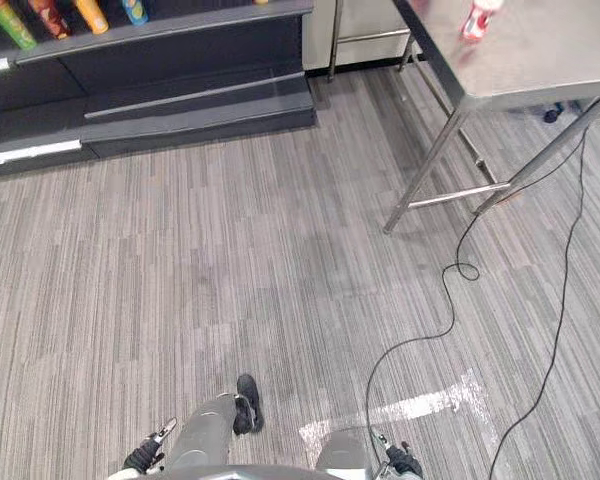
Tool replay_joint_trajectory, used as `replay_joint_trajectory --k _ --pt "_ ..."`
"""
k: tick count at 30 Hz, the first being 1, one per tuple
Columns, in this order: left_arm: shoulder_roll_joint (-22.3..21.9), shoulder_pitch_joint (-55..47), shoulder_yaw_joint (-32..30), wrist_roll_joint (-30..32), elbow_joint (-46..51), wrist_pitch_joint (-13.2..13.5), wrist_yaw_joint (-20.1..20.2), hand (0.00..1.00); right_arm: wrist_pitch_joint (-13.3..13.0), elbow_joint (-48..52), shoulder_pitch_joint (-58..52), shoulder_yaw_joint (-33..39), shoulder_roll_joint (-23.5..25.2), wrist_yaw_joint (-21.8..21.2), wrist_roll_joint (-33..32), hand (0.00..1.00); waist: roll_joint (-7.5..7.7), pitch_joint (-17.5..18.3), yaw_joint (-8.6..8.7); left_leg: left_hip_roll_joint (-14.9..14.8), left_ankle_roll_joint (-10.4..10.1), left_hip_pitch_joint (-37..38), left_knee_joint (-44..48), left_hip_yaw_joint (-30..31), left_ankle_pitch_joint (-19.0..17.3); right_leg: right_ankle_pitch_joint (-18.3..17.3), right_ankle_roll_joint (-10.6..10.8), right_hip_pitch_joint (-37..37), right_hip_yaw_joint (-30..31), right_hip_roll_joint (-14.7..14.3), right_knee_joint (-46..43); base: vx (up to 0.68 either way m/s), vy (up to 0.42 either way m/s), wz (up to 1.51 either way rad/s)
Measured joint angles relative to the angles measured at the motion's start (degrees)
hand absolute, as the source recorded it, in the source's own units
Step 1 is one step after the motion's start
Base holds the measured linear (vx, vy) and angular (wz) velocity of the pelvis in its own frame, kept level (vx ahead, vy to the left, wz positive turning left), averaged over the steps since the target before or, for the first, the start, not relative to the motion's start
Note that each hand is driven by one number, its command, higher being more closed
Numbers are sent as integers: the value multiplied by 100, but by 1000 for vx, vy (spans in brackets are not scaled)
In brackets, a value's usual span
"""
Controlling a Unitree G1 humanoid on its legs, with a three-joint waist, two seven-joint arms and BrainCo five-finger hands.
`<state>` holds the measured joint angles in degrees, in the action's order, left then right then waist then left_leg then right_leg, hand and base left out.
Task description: Put the gum and the chips on the shelf.
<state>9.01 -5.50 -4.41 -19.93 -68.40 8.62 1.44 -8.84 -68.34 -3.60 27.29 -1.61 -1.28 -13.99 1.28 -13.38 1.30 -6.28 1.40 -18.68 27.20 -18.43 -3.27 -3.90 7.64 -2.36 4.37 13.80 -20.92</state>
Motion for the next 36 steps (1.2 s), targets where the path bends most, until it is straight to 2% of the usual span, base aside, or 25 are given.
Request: replay_joint_trajectory --k 1,2,3,4,5,7,8,10,11,12,13,14,15,16,17,19,24,27,28,29,30,31,32,34,36 --pt "5 -44 5 34 25 8 8 0 5 27 -12 -18 -17 -52 6 0 20 37 8 29 -111 -42 84 14 -193 307 13 172 11 -23 -479 342 245 -35" --pt "-11 -94 78 50 21 4 8 0 9 36 -88 -98 -74 -60 24 0 -93 179 5 65 28 207 -398 14 -231 602 17 523 -94 -26 -1148 288 210 -5" --pt "14 -83 259 92 9 0 9 0 2 50 -143 -150 -85 -60 34 0 -80 224 81 185 196 615 -782 20 -652 874 72 883 -163 88 -2095 313 190 21" --pt "87 -43 299 99 22 11 9 0 14 36 -121 -201 -30 -63 41 0 -29 168 139 300 236 708 -860 33 -713 834 61 1108 -174 175 -2615 394 94 45" --pt "124 85 297 102 24 12 2 0 16 54 -76 -269 -29 -73 37 0 81 94 153 387 285 933 -925 111 -749 562 54 1505 -271 221 -3476 286 19 31" --pt "8 87 293 115 12 -14 2 0 0 129 -64 -442 -135 -71 36 0 -125 -56 156 318 279 1757 -1459 145 -749 -95 -151 1800 -850 44 -4053 390 2 2" --pt "-46 71 289 242 11 -15 1 0 -14 240 -97 -559 -197 -66 34 0 -243 -114 169 251 277 2176 -1678 139 -747 -414 -312 1921 -1169 -67 -3960 370 -27 -9" --pt "-55 100 239 301 9 -14 2 0 -25 287 -96 -615 -198 -69 31 0 -244 -108 183 177 273 2538 -1841 152 -747 -722 -331 2153 -1488 -216 -3208 260 -119 9" --pt "-64 125 201 328 10 -6 2 0 -21 306 -97 -639 -198 -66 27 0 -238 -106 186 156 264 2594 -1870 168 -753 -750 -341 2232 -1547 -259 -2840 290 -216 33" --pt "-83 162 162 330 15 6 3 0 -20 329 -95 -669 -200 -63 15 0 -248 -113 201 65 140 2686 -1921 186 -825 -686 -270 2335 -1624 -369 -1846 300 -258 45" --pt "-88 155 23 345 15 2 8 0 -16 322 -125 -688 -177 -55 12 0 -185 -93 233 18 -128 2807 -2011 186 -960 -442 -203 2302 -1615 -418 -577 317 -275 45" --pt "-78 131 -69 347 16 4 9 0 -13 317 -154 -691 -154 -56 12 0 -92 -71 245 36 -290 2883 -2054 190 -1044 -212 -181 2265 -1556 -414 58 355 -301 30" --pt "-81 127 -249 380 -33 -18 -9 0 3 301 -127 -689 -105 -66 14 0 -50 -151 234 5 -580 3105 -2134 186 -1147 537 -527 2071 -1542 -518 441 362 -266 -10" --pt "-230 114 -351 475 -113 -14 2 0 -32 296 -94 -660 -184 -64 25 0 -252 -112 178 -174 -599 3145 -2240 120 -1060 444 -558 2051 -1580 -759 462 406 -293 -20" --pt "-254 115 -394 511 -115 -11 4 0 -45 295 -81 -593 -182 -67 26 0 -280 -122 183 -220 -601 3179 -2283 104 -1000 298 -579 2093 -1569 -804 364 302 -209 -25" --pt "-327 123 -495 548 -116 -5 23 0 0 268 -138 -470 -163 -68 35 0 -300 -118 191 -349 -771 3402 -2321 90 -745 -225 -667 2094 -1657 -857 -163 315 -237 3" --pt "-432 130 -721 542 -98 -2 21 0 2 269 -195 -467 -187 -84 47 0 -347 -17 184 -514 -1002 3463 -2130 215 -371 -562 -778 1841 -1809 -904 -276 232 -127 14" --pt "-427 84 -732 541 21 -3 25 0 4 266 -235 -406 -195 -88 47 0 -329 132 171 -612 -1226 2944 -920 563 -240 -760 -809 1626 -1852 -829 -280 231 -81 17" --pt "-436 75 -752 528 84 -1 25 0 5 274 -244 -388 -202 -89 45 0 -352 146 176 -686 -1319 2626 -211 718 -100 -782 -797 1469 -1890 -821 -203 227 -66 7" --pt "-473 83 -932 456 143 1 16 0 4 312 -251 -415 -191 -89 39 0 -332 144 163 -816 -1303 2139 913 830 486 -814 -823 1193 -1907 -805 -56 219 -49 1" --pt "-475 85 -945 425 157 5 11 0 0 335 -264 -427 -174 -89 32 0 -268 111 154 -895 -1235 1971 1327 806 701 -832 -851 1083 -1902 -797 32 258 -33 -6" --pt "-488 95 -932 327 225 9 7 0 -6 362 -256 -434 -173 -89 20 0 -281 116 154 -1063 -1248 1647 2062 715 417 -860 -883 864 -1904 -789 108 210 7 -2" --pt "-485 111 -948 244 305 32 8 0 -4 441 -279 -420 -138 -71 5 0 -267 109 154 -1144 -1130 1353 2483 525 8 -907 -864 618 -1885 -768 242 216 25 2" --pt "-568 148 -925 190 445 107 14 0 -11 463 -292 -406 -112 -53 -11 0 -238 113 112 -1141 -883 922 2567 283 -502 -962 -829 341 -1878 -672 361 199 107 2" --pt "-611 208 -868 84 526 178 29 0 -18 465 -296 -404 -107 -50 -50 0 -223 109 19 -1105 -770 579 2035 53 -678 -1045 -685 184 -1829 -529 380 166 191 -10"
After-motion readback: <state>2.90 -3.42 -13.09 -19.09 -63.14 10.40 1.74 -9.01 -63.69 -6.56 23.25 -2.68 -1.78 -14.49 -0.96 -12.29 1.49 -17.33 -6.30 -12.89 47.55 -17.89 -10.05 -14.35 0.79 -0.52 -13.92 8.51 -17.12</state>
